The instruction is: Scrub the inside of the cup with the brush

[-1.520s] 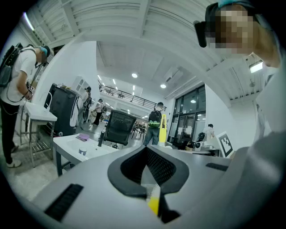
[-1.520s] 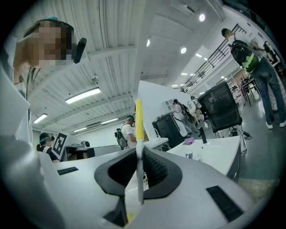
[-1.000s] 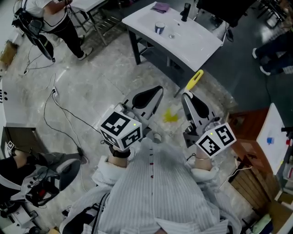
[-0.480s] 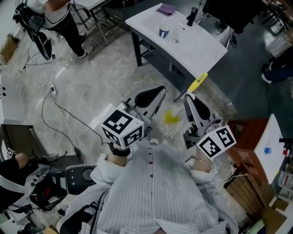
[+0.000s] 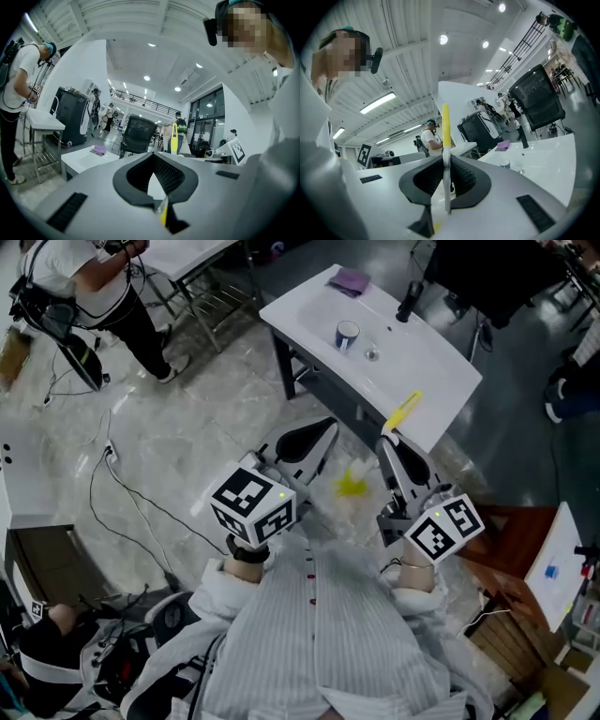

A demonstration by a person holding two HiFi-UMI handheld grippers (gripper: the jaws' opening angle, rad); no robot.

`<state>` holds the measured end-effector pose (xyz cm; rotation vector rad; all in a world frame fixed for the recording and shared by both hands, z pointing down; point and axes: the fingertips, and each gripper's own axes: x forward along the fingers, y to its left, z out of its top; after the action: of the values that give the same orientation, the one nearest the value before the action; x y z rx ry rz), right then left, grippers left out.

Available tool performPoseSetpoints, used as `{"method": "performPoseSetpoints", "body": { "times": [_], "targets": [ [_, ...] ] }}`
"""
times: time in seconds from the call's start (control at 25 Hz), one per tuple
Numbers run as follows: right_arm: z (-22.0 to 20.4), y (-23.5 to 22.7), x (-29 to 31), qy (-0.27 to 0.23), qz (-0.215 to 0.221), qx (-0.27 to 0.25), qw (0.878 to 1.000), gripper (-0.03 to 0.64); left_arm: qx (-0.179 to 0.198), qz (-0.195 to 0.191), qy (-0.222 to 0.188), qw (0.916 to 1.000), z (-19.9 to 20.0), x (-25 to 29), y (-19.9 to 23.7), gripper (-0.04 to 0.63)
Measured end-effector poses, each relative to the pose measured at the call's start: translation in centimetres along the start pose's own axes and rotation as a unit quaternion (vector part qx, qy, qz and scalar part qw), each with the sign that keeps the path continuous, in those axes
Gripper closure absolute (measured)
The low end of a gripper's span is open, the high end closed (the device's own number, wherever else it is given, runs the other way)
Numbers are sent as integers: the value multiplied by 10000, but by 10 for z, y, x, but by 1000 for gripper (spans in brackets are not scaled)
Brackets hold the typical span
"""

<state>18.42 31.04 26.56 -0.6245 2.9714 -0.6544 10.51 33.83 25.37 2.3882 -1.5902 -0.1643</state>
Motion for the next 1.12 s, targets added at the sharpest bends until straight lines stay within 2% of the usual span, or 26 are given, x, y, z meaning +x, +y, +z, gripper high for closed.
{"method": "performPoseSetpoints", "body": {
  "times": [0.4, 0.72, 0.92, 1.12],
  "targets": [
    [22, -39, 109, -202, -326, -14, 9993, 554, 25, -199, 23, 9998, 32, 39, 117, 586],
    [23, -68, 157, -233, -625, 96, 9977, 554, -46, -352, 254, 9990, 27, 59, 169, 586],
    [20, -95, 184, -163, -703, 195, 9972, 554, -169, -291, 348, 9988, 17, 77, 201, 587],
    [32, -129, 216, -165, -698, 223, 9972, 554, -151, -258, 367, 9989, 24, 113, 233, 587]
  ]
}}
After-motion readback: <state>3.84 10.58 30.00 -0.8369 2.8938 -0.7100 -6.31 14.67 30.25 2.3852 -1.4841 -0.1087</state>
